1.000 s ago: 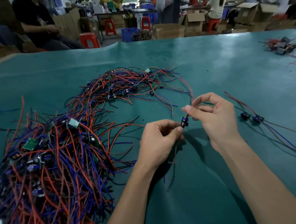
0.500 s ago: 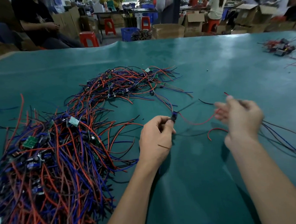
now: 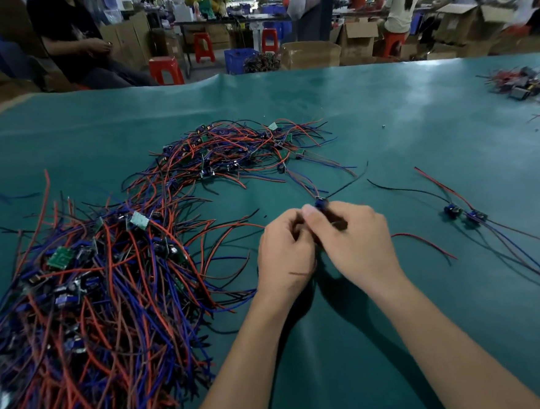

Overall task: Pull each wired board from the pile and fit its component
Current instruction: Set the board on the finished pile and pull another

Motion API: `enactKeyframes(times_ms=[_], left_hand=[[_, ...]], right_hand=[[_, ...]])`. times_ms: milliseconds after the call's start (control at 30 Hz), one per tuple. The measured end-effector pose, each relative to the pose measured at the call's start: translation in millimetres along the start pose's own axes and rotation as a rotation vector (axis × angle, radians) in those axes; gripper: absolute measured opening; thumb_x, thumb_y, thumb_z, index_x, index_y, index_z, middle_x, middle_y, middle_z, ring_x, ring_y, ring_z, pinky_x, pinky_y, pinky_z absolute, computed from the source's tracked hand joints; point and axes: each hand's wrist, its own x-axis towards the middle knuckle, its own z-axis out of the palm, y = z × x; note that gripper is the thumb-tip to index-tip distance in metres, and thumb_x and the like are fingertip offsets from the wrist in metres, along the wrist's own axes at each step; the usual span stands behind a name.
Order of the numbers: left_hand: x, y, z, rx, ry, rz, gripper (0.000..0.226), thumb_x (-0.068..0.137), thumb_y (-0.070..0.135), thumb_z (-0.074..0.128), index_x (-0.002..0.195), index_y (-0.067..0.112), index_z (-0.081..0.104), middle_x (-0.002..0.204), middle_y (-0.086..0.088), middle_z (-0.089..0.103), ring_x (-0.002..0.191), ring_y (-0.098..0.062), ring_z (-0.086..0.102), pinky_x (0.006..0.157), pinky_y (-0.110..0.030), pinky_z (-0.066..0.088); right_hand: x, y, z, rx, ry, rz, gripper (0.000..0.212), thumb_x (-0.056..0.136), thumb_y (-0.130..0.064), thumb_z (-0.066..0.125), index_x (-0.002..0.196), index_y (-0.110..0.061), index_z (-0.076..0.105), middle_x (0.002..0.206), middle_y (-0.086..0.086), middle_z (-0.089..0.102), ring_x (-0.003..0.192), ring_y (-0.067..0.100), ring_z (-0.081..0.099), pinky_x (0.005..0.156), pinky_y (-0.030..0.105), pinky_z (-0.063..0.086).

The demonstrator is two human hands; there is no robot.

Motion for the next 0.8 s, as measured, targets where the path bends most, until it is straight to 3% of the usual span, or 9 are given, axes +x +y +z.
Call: enactKeyframes(times_ms=[100, 233, 367, 433, 533, 633, 700, 733, 800], left_hand=[[-0.5, 0.8, 0.5, 0.025, -0.116, -0.007, 0.032, 0.087, 0.043, 0.051, 0.089, 0.019, 0.071, 0.076, 0.000, 0.074, 0.080, -0.031, 0.069, 0.078, -0.050, 0.055], [-5.5, 4.6, 0.5, 0.219, -0.219, -0.036, 0.023, 0.088, 0.053, 0.047, 0.096, 0.039, 0.063, 0.077, 0.022, 0.073, 0.086, -0.015, 0.070, 0.089, -0.044, 0.053], [-9.2, 11.2, -2.1, 0.245, -0.222, 0.000, 0.016, 0.088, 0.052, 0.048, 0.093, 0.042, 0.059, 0.077, 0.025, 0.071, 0.088, -0.006, 0.067, 0.091, -0.041, 0.051], [-8.2, 11.6, -2.2, 0.255, -0.203, -0.024, 0.013, 0.091, 0.049, 0.051, 0.093, 0.041, 0.061, 0.077, 0.028, 0.070, 0.085, -0.001, 0.066, 0.091, -0.038, 0.051], [-7.1, 10.6, -0.8, 0.227, -0.157, -0.042, 0.014, 0.093, 0.042, 0.053, 0.087, 0.035, 0.064, 0.077, 0.027, 0.070, 0.080, 0.001, 0.065, 0.088, -0.036, 0.052], [-9.3, 10.6, -1.0, 0.163, -0.117, -0.018, 0.019, 0.087, 0.043, 0.052, 0.081, 0.028, 0.063, 0.076, 0.017, 0.072, 0.078, -0.006, 0.067, 0.085, -0.037, 0.053], [-8.9, 9.6, -0.5, 0.116, -0.090, -0.032, 0.019, 0.086, 0.041, 0.054, 0.083, 0.025, 0.064, 0.075, 0.012, 0.073, 0.078, -0.010, 0.069, 0.084, -0.040, 0.054], [-7.9, 9.4, 0.2, 0.110, -0.086, -0.057, 0.020, 0.085, 0.041, 0.054, 0.085, 0.025, 0.065, 0.075, 0.013, 0.073, 0.079, -0.010, 0.069, 0.085, -0.040, 0.055], [-6.5, 9.9, 1.0, 0.123, -0.078, -0.094, 0.022, 0.082, 0.044, 0.052, 0.089, 0.028, 0.066, 0.077, 0.013, 0.074, 0.082, -0.010, 0.070, 0.086, -0.039, 0.055]], right_hand=[[3.4, 6.6, -3.0, 0.385, 0.034, 0.141, 0.037, 0.079, -0.050, 0.071, 0.069, -0.015, 0.070, 0.057, -0.010, 0.063, 0.056, 0.010, 0.051, 0.058, 0.034, 0.045], [14.4, 7.2, -20.8, 0.413, 0.168, 0.072, 0.013, 0.083, -0.036, 0.077, 0.076, -0.025, 0.077, 0.068, -0.010, 0.071, 0.064, 0.005, 0.057, 0.066, 0.042, 0.052], [31.4, -27.0, -47.1, 0.425, 0.343, -0.022, 0.026, 0.085, -0.037, 0.076, 0.071, -0.015, 0.071, 0.074, 0.024, 0.066, 0.062, 0.018, 0.049, 0.058, 0.054, 0.046], [43.1, -64.9, -54.2, 0.475, 0.348, -0.107, 0.032, 0.084, -0.038, 0.075, 0.067, -0.012, 0.069, 0.069, 0.023, 0.066, 0.054, 0.025, 0.048, 0.055, 0.051, 0.044], [63.1, -128.6, -44.9, 0.542, 0.108, -0.232, 0.031, 0.083, -0.040, 0.075, 0.065, -0.015, 0.075, 0.063, 0.009, 0.071, 0.050, 0.017, 0.057, 0.055, 0.039, 0.044], [79.2, -176.6, -18.5, 0.158, -0.538, -0.387, 0.039, 0.084, -0.053, 0.076, 0.087, -0.014, 0.078, 0.078, 0.005, 0.076, 0.065, 0.021, 0.069, 0.054, 0.028, 0.052], [93.1, -181.0, 0.4, -0.107, -0.869, -0.390, 0.038, 0.085, -0.043, 0.079, 0.102, -0.010, 0.076, 0.084, 0.003, 0.074, 0.073, 0.017, 0.070, 0.056, 0.024, 0.056], [103.3, -174.0, 8.5, -0.203, -0.904, -0.363, 0.034, 0.086, -0.036, 0.079, 0.102, -0.006, 0.076, 0.083, 0.004, 0.071, 0.074, 0.016, 0.067, 0.059, 0.026, 0.058], [123.2, -148.2, 21.1, -0.420, -0.786, -0.330, 0.024, 0.090, -0.027, 0.074, 0.098, -0.005, 0.077, 0.082, 0.007, 0.068, 0.074, 0.021, 0.065, 0.069, 0.033, 0.061]])
